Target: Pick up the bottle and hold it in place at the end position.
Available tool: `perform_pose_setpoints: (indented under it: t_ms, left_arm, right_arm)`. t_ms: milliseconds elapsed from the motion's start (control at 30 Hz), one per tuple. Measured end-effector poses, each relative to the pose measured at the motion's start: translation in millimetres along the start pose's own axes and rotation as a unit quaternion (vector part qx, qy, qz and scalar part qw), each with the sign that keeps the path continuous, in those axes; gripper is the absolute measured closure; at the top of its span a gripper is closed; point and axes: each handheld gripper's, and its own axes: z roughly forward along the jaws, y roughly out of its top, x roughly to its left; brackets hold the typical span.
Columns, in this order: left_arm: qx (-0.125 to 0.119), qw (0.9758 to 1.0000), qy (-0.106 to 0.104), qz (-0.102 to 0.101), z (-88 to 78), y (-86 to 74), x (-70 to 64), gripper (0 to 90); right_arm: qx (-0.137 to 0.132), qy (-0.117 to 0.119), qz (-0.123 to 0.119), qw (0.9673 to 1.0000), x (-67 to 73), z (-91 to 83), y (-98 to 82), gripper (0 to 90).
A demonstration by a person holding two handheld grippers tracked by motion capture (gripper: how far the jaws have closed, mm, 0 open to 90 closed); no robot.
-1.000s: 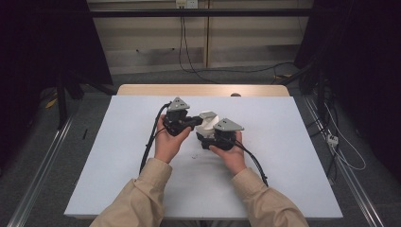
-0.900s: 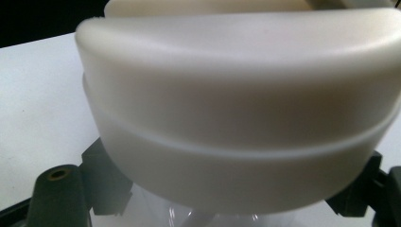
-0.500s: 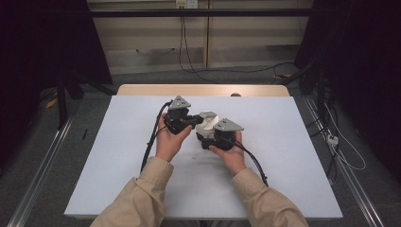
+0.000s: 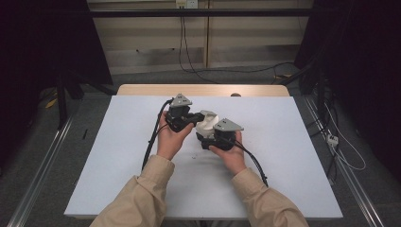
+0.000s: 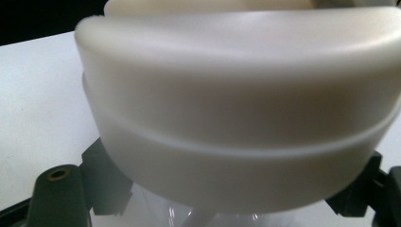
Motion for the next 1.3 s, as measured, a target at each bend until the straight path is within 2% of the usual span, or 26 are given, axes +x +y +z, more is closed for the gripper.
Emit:
perform_pose_setpoints:
  t_ms: [1300]
  left_arm:
    - [-0.002,1.0000,0.000,0.004,3.3,13.5,-1.3,88.6]
  right_arm:
    - [0.001,-0.001,-0.002,1.0000,0.5,0.2,0.1,18.8]
